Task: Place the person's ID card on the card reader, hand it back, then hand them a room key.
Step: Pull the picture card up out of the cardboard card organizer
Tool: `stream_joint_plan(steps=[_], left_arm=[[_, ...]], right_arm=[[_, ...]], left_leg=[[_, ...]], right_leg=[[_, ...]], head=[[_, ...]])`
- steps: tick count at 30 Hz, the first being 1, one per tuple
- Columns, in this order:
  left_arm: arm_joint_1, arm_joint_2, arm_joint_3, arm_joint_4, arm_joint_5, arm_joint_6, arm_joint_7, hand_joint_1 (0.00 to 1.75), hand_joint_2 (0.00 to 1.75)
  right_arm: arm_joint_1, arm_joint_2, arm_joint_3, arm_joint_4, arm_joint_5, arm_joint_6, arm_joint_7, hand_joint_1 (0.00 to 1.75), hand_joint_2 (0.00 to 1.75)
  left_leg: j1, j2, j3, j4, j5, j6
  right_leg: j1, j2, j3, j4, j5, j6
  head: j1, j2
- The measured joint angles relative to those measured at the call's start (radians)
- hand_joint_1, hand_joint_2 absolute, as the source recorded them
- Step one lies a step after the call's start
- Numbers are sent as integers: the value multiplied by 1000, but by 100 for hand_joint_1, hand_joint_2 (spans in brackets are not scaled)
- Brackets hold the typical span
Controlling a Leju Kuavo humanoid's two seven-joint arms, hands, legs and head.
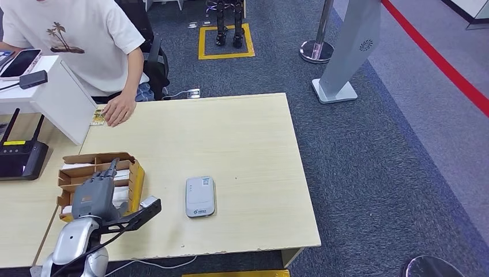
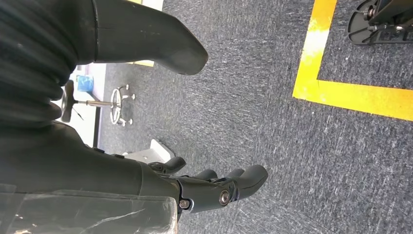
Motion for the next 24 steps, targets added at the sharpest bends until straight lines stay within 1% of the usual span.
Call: stream_joint_plan(steps=[7,11,18,24], left_arm=[[-1,-13,0,-7,0,6,-1,0,175],[-9,-23,0,-11,0,35,-14,0,175],[-50,-49,0,-49,1,65,-24,0,175],[-79,-57,0,-75,1,66,-26,0,175]], right_arm=[[0,0,3,4,0,3,1,0,175],[0,0,5,5,5,9,9,0,175],[1,0,11,6,16,13,16,0,175],[1,0,20,11,22,13,10,0,175]], left_leg=[[0,0,0,0,0,0],[0,0,0,0,0,0],[0,0,0,0,0,0],[0,0,0,0,0,0]], right_leg=[[0,0,0,0,0,0],[0,0,0,0,0,0],[0,0,0,0,0,0],[0,0,0,0,0,0]], head=[[0,0],[0,0],[0,0],[0,0]])
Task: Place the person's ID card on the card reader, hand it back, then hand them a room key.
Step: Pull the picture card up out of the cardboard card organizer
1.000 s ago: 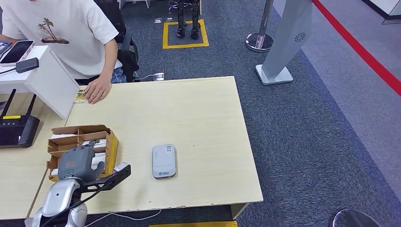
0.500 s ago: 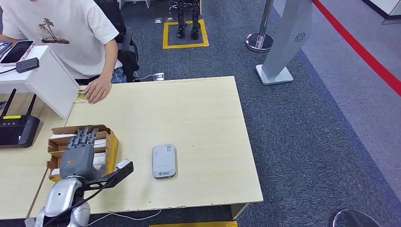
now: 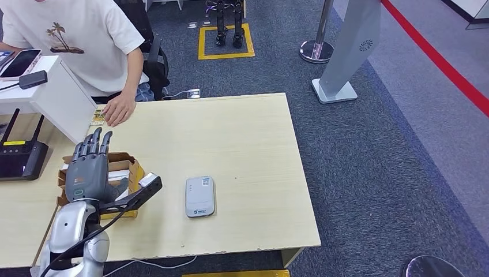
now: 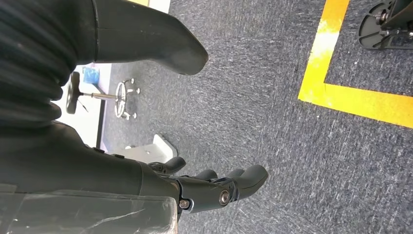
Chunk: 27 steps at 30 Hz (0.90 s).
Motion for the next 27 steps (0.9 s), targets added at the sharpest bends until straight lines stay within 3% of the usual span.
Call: stream_joint_plan(steps=[11,17,27], left_arm=[[-9,1,0,-25,3,-3,-8,0,175],[6,26,-13,-52,25,-39,-22,0,175],[167,107,-96,-128,63,-76,-4,0,175]], right_arm=[[0,0,4,3,-1,-1,-1,0,175],[0,0,5,3,-6,-4,-4,0,175],[1,0,0,3,-32,-16,-12,0,175]], left_leg=[[0,0,0,0,0,0],[0,0,0,0,0,0],[0,0,0,0,0,0]], right_leg=[[0,0,0,0,0,0],[0,0,0,0,0,0],[0,1,0,0,-1,0]], head=[[0,0],[0,0],[0,0]])
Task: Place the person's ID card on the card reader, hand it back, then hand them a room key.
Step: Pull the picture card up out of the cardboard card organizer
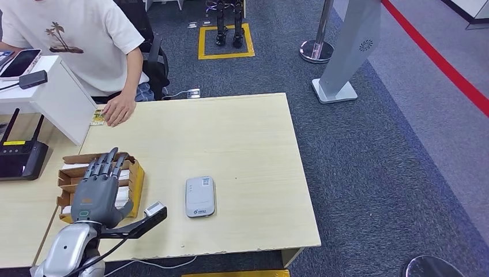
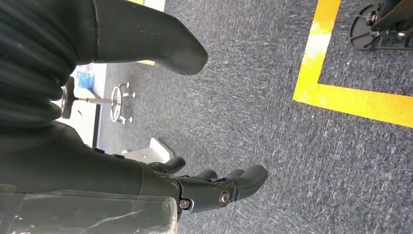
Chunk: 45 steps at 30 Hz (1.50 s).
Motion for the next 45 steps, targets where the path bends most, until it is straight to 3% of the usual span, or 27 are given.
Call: stream_joint_plan(steps=[8,19,28,37,45], left_arm=[[165,53,-21,-115,39,-12,36,0,175],[248,64,-33,-195,29,-19,75,0,175],[322,69,-33,-247,-62,-39,156,0,175],[314,79,19,-251,-64,-17,227,0,175],[197,34,139,-173,-64,11,141,0,175]], right_arm=[[2,0,-14,0,-9,-6,1,0,175],[2,0,-22,0,-26,-13,1,0,175],[2,0,-35,0,-27,-20,12,0,175],[2,0,-34,0,-5,-20,17,0,175],[0,0,-12,0,23,-8,10,0,175]], left_leg=[[0,0,0,0,0,0],[0,0,0,0,0,0],[0,0,0,0,-1,1],[0,-1,0,0,-1,1],[0,-1,0,0,0,1]], right_leg=[[0,0,0,0,0,0],[0,0,1,0,0,0],[0,-1,0,0,0,0],[0,-1,1,0,0,0],[0,-2,1,0,0,0]], head=[[0,0],[0,0],[0,0],[0,0],[0,0]])
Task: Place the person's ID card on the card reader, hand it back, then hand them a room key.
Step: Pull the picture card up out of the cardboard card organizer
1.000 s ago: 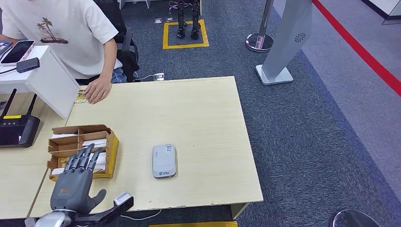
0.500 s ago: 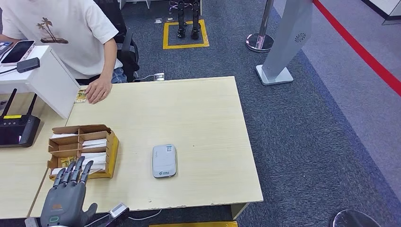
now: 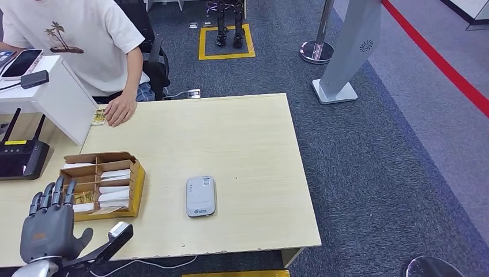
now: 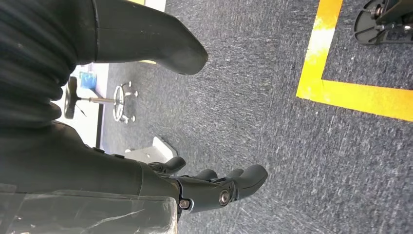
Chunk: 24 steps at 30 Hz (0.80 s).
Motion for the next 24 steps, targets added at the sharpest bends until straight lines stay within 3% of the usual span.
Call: stream_joint_plan(steps=[14,24], left_arm=[[-143,-50,24,143,0,8,-18,0,175],[-172,-81,17,189,0,-16,-57,0,175]], right_arm=[[-2,0,22,0,11,3,-12,0,175],[-3,-2,23,0,9,3,-16,0,175]], left_leg=[[0,0,0,0,0,0],[0,1,0,0,0,0]], right_leg=[[0,1,0,0,0,0],[0,1,0,0,0,0]], head=[[0,0],[0,0]])
